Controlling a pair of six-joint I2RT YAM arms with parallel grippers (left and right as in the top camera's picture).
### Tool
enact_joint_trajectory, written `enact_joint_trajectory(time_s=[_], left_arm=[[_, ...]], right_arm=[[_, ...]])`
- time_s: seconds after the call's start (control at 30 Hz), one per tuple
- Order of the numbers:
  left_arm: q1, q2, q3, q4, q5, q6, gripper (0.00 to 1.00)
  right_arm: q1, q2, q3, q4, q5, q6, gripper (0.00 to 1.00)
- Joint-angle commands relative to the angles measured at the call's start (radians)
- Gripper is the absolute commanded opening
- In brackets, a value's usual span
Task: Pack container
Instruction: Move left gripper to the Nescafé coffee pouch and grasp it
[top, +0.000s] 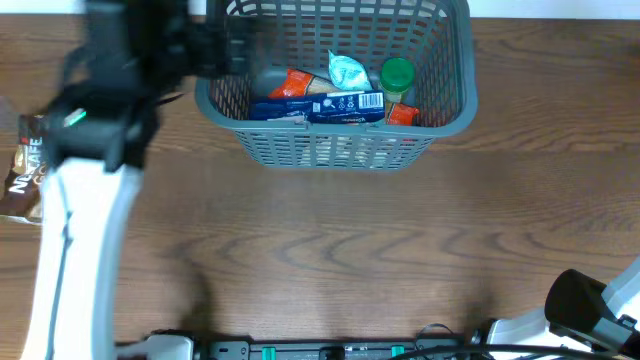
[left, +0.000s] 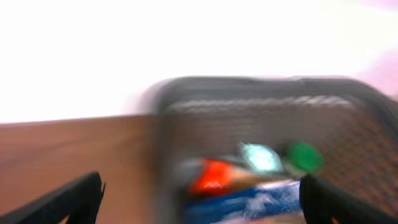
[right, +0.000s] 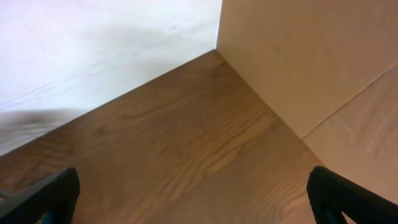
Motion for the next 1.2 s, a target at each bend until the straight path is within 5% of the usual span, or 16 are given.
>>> enact_joint_trajectory(time_s=[0.0, 0.13, 0.37, 0.57, 0.73, 1.17], left_arm=[[0.091, -0.090, 0.013, -0.096, -0.307, -0.072, 0.99], [0.223, -0.148, 0.013, -0.266, -0.473, -0.006, 0.99], [0.395, -0.113, 0.002, -0.449, -0.492, 0.081, 0.98], [0.491, 0.002, -0.045, -0.436, -0.489, 0.106, 0.98], [0.507, 0.155, -0.045, -0.429, -0.426, 0.318, 0.98], [0.508, 0.488, -0.045, -0.343, -0.287, 0.568, 0.98]], right_arm=[[-0.003, 0.006, -0.004, -0.001, -0.003, 0.015, 0.99], [-0.003, 0.006, -0.004, -0.001, -0.003, 0.016, 0.99], [-0.003, 0.006, -0.004, -0.001, -0.003, 0.016, 0.99], [-0.003, 0.006, -0.004, -0.001, -0.003, 0.016, 0.99], [-0.003, 0.006, -0.004, -0.001, -0.003, 0.016, 0.99], [-0.003, 0.006, -0.004, -0.001, -0.003, 0.016, 0.99]])
